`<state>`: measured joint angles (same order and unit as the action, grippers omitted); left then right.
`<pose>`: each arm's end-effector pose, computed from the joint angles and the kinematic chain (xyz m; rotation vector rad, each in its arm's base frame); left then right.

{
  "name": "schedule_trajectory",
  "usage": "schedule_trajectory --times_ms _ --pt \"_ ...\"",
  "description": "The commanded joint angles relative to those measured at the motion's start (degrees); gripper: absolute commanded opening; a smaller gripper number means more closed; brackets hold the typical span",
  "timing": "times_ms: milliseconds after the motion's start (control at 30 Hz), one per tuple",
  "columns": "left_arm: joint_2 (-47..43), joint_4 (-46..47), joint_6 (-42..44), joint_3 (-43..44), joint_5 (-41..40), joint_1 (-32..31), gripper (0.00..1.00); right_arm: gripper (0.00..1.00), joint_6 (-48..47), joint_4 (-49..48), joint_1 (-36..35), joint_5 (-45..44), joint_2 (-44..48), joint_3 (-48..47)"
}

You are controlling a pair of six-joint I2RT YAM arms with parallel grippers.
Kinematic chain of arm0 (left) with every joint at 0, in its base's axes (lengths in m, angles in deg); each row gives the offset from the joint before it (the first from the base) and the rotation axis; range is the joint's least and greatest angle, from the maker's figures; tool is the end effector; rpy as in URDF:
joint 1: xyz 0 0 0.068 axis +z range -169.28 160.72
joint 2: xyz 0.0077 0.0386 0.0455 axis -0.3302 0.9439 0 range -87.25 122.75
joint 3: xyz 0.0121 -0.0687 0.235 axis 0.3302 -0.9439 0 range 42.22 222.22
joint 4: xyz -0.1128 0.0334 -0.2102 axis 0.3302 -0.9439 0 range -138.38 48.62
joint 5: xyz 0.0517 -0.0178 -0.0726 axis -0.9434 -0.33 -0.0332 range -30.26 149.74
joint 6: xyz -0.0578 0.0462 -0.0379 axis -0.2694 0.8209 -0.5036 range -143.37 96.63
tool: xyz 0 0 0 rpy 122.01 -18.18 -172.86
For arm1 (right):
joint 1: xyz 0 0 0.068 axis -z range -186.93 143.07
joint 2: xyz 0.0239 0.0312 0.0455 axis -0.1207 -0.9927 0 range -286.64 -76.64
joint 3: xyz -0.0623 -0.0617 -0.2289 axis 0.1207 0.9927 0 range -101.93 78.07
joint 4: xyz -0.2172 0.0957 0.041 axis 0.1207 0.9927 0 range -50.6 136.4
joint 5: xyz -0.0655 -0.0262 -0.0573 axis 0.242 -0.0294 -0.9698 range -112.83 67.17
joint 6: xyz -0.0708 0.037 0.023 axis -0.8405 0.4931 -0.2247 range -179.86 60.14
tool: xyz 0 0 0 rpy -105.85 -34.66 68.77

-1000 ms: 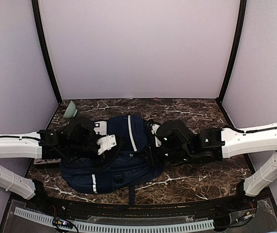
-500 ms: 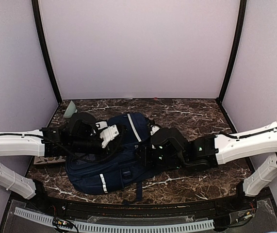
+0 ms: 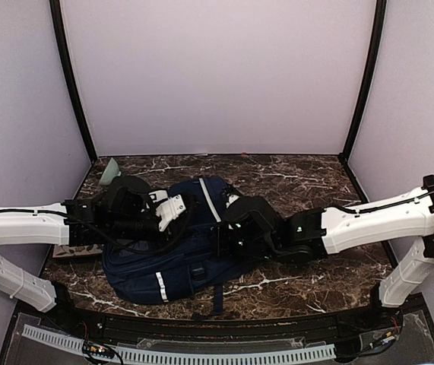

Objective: Pack the student bag
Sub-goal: Pick up the student bag from the upper front pocket, then zip the upper front pocket of the student bag.

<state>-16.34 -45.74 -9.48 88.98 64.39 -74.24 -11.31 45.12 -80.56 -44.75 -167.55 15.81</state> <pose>0.1672 -0.2487 0.2294 1.2338 1.7103 -0.5199 0.1288 0.3423 0.2147 -0.2616 2.2256 0.8209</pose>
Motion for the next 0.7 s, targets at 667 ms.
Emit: schedule_trajectory --times_ms 667 --pt "-10.5 -8.2 15.5 -5.1 16.1 0.1 0.04 0.0 -37.1 25.8 19.9 12.9 6.6 -5.6"
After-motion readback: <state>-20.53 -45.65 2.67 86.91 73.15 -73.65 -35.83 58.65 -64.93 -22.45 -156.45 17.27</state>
